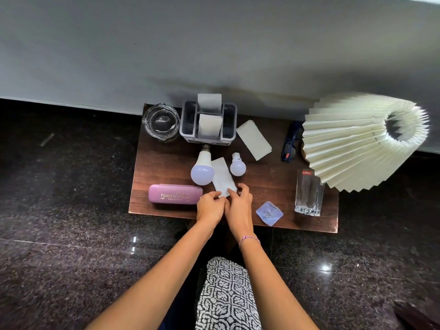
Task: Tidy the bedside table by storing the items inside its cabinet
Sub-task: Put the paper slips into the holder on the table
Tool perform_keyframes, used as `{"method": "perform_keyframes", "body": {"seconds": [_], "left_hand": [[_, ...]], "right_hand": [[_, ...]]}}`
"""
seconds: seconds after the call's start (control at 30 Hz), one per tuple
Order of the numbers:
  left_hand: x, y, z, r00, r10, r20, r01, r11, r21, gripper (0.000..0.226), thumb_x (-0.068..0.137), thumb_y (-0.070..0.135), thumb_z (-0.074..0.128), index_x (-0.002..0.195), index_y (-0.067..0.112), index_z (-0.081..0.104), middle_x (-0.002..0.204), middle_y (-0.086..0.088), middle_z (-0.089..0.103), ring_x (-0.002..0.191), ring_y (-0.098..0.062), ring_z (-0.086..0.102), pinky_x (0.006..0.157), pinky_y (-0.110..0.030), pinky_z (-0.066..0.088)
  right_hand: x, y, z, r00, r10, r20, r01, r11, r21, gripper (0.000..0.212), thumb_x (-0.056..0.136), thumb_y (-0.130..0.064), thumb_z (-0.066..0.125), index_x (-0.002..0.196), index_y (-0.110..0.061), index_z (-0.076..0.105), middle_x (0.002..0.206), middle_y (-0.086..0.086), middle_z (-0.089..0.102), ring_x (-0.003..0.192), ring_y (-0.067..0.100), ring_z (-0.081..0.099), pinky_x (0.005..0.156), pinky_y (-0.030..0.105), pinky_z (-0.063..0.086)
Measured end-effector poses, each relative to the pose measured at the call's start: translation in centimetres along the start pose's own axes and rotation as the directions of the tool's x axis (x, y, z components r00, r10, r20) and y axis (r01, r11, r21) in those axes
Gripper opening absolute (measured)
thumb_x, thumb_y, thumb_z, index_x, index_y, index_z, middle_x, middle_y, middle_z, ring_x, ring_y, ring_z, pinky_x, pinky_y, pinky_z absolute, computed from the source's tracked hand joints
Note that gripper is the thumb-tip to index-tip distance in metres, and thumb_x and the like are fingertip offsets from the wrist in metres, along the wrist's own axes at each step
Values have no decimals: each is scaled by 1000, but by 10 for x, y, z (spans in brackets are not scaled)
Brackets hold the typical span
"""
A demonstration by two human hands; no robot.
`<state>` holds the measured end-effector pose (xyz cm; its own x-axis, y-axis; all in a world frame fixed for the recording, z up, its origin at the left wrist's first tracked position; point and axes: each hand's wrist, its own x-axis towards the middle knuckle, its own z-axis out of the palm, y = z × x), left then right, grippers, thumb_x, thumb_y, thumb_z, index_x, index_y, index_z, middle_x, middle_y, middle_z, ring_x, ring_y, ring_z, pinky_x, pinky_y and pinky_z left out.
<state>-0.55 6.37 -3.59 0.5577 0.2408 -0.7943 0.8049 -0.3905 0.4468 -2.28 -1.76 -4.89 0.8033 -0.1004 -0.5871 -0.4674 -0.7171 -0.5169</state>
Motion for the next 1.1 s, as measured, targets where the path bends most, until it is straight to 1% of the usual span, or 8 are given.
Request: {"method": "perform_keyframes", "body": {"seconds": [0.23, 0.37, 0.47, 0.57, 0.73, 0.87, 1.0, 1.1], "left_hand": [[5, 2, 0, 1000, -17, 19, 16, 999, 52, 37, 92, 18, 53, 127, 8, 57, 134, -9, 57, 125, -23, 51, 104, -30, 37], [4, 1, -1, 1000, -21, 11, 21, 999, 43, 38, 91, 17, 55, 128, 9, 56, 131, -8, 59, 123, -21, 52, 103, -29, 38], [2, -2, -2, 1000, -29, 13, 28, 999, 14, 39, 89, 14, 57, 128, 11, 54, 126, -7, 61, 116, -19, 57, 95, -27, 42], [-2, -5, -3, 998, -63, 20, 64, 996, -59, 41, 88, 13, 59, 128, 13, 51, 123, -8, 62, 111, -17, 59, 89, -23, 43], [-11, -10, -6, 987, -125, 104, 150, 945, -290, 51, 89, 9, 60, 137, 9, 41, 130, -14, 57, 116, -23, 57, 103, -39, 45], [-16, -4, -13, 969, -117, 219, 203, 883, -424, 40, 92, 11, 56, 131, 6, 48, 116, -9, 64, 101, -17, 62, 86, -29, 52], [-23, 8, -18, 978, -43, 206, 125, 906, -405, 22, 89, 9, 60, 110, 2, 62, 99, -10, 70, 87, -16, 67, 75, -25, 56], [-26, 19, -25, 996, 69, 61, -58, 983, -173, 17, 86, 10, 63, 101, 3, 66, 97, -9, 71, 88, -20, 67, 78, -33, 55]], "right_hand": [[0, 3, 3, 999, -20, -30, 21, 1000, 5, 36, 91, -4, 47, 127, -7, 48, 134, 13, 40, 120, 31, 41, 98, 40, 39], [-2, 6, 5, 1000, -24, -2, 24, 999, -26, 33, 95, -1, 40, 127, -4, 49, 135, 7, 40, 121, 23, 41, 100, 28, 38], [-10, 9, 4, 997, -76, 0, 76, 996, -47, 34, 95, 3, 39, 126, -1, 52, 135, 6, 42, 118, 20, 42, 102, 31, 42], [-23, 10, -4, 993, -117, -15, 117, 993, -5, 33, 95, 1, 39, 124, -2, 55, 130, 5, 46, 117, 18, 47, 102, 27, 42], [-42, 12, -24, 973, -230, -12, 230, 973, 32, 38, 93, 4, 42, 127, -6, 56, 128, 1, 49, 116, 10, 50, 101, 18, 41], [-49, 13, -42, 952, -306, -4, 305, 949, 73, 39, 92, 7, 44, 125, -8, 58, 124, -5, 49, 111, -1, 49, 98, 2, 33], [-52, 11, -54, 932, -362, -10, 361, 924, 124, 40, 91, 7, 47, 125, -11, 58, 119, -11, 47, 110, -4, 49, 96, 1, 34], [-52, 7, -62, 928, -361, -90, 371, 912, 175, 32, 93, 0, 50, 121, -11, 59, 117, -8, 48, 107, -2, 51, 93, 8, 42]]}}
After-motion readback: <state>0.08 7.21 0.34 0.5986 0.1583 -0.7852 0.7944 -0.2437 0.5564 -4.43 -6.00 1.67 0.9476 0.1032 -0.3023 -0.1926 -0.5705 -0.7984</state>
